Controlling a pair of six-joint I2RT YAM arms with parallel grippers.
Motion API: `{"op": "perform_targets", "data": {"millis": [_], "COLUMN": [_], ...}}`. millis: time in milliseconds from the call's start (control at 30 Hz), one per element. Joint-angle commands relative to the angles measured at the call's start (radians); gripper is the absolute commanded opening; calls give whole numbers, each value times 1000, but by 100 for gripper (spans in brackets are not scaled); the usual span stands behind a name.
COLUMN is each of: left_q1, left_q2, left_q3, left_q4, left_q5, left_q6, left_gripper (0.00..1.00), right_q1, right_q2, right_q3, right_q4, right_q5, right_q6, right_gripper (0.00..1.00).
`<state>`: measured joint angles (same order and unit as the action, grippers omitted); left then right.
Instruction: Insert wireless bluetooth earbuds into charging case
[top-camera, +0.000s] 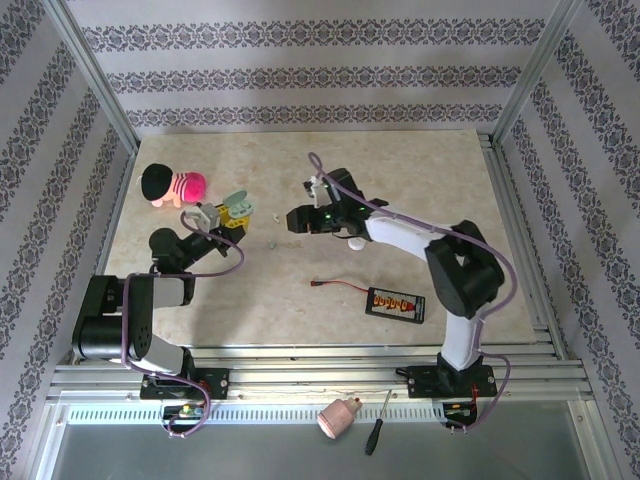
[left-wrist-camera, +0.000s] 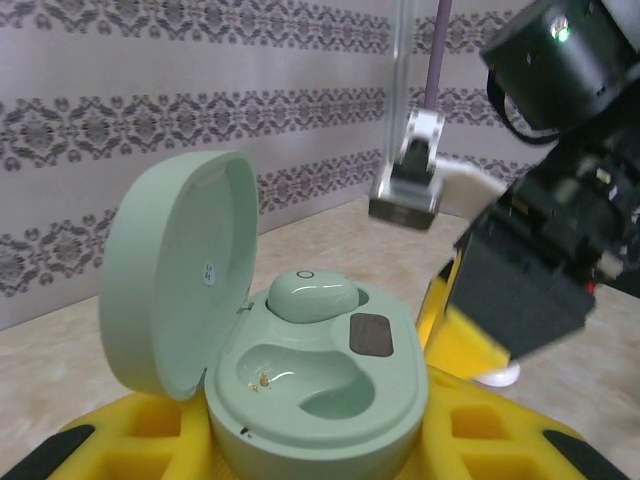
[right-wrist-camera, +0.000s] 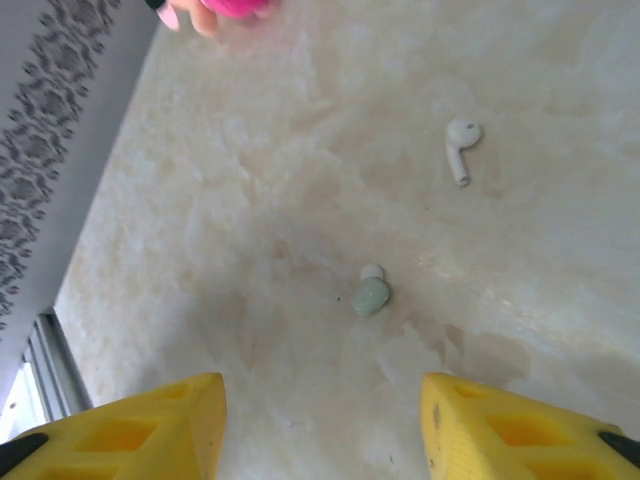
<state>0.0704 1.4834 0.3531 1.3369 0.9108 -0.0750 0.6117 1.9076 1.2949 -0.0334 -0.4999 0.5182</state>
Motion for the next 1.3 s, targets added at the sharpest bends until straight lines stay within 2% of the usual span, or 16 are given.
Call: {"op": "perform_targets", "data": {"millis": [0,133,367,833,1100,1267], "left_q1": [27,50,78,98,102,101], "left_q2": [-29,-28,-27,-29,-36,-35], "left_q3": [-18,-24,-28,-36,-42,-41], "left_q4": [89,84,90,90,89,90], "left_q5": [-39,-78,-101,-110,-106,-101], "left_q6": [-21,-28,-48,-59,-58,-58], "left_gripper": [35,36,36,36,36,36], "right_q1": [32,64,133,195,212,209], "right_q2": [74,157,255,362,375,343], "right_q3": [77,136,250,381,404,381], "right_q4": [-14,-43,-147,-263,-320,-336], "right_q5": [73,141,298,420,481,509], "right_q6": [-12,-61,-185,-284,-333,-344], "right_gripper": [51,47,47,45,35,22]}}
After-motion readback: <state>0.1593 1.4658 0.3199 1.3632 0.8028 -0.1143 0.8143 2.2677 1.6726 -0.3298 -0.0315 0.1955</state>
